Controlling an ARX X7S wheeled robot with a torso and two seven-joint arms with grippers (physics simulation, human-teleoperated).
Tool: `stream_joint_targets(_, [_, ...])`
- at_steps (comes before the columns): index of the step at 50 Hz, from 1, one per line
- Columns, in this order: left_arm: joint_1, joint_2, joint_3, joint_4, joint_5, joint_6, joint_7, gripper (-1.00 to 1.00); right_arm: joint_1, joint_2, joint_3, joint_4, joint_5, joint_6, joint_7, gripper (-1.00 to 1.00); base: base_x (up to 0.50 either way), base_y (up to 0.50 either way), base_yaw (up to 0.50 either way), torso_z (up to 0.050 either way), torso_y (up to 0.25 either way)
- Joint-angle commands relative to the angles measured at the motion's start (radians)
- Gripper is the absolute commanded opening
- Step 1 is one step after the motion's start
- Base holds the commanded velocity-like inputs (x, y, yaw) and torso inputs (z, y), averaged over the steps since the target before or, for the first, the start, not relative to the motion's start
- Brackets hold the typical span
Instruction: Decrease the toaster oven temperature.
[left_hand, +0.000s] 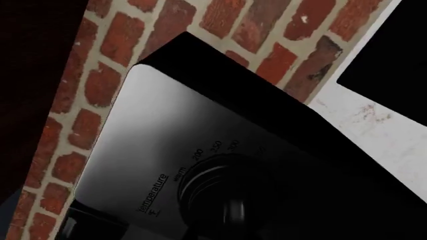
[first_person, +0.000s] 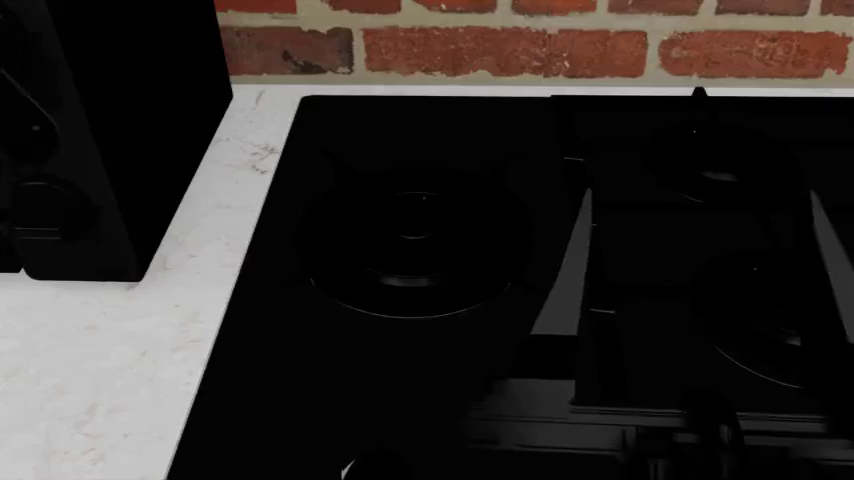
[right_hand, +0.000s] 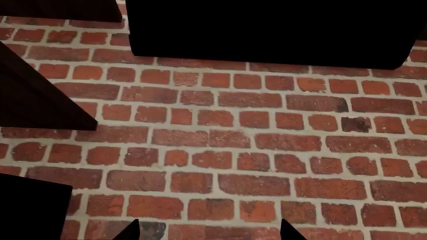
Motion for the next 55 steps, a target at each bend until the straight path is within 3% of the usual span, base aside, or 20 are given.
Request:
stream_joint_targets(1, [0.006,0.117,0.024,-0.138,0.001,0.016,-0.032,-1.00,-0.034,-0.015,0.023,0.055,0.003,-0.060,-0.025,1.00,0.02,0.00,-0.01,0.000,0.000])
stream_joint_targets(32, [0.092,0.272,-0.130,-0.101,-0.132,-0.189,0.031,-1.00,-0.057,-0.006,0.033,0.076,0.015,-0.100,-0.019,1.00,0.01,0.00,-0.01,0.000,0.000])
stream_joint_targets(55, [0.042,0.353,-0.251,-0.126,-0.202,-0.371,0.051,-1.00,-0.055,-0.001,0.025,0.071,0.015,-0.089,-0.010,1.00,0.01,0.00,-0.01,0.000,0.000])
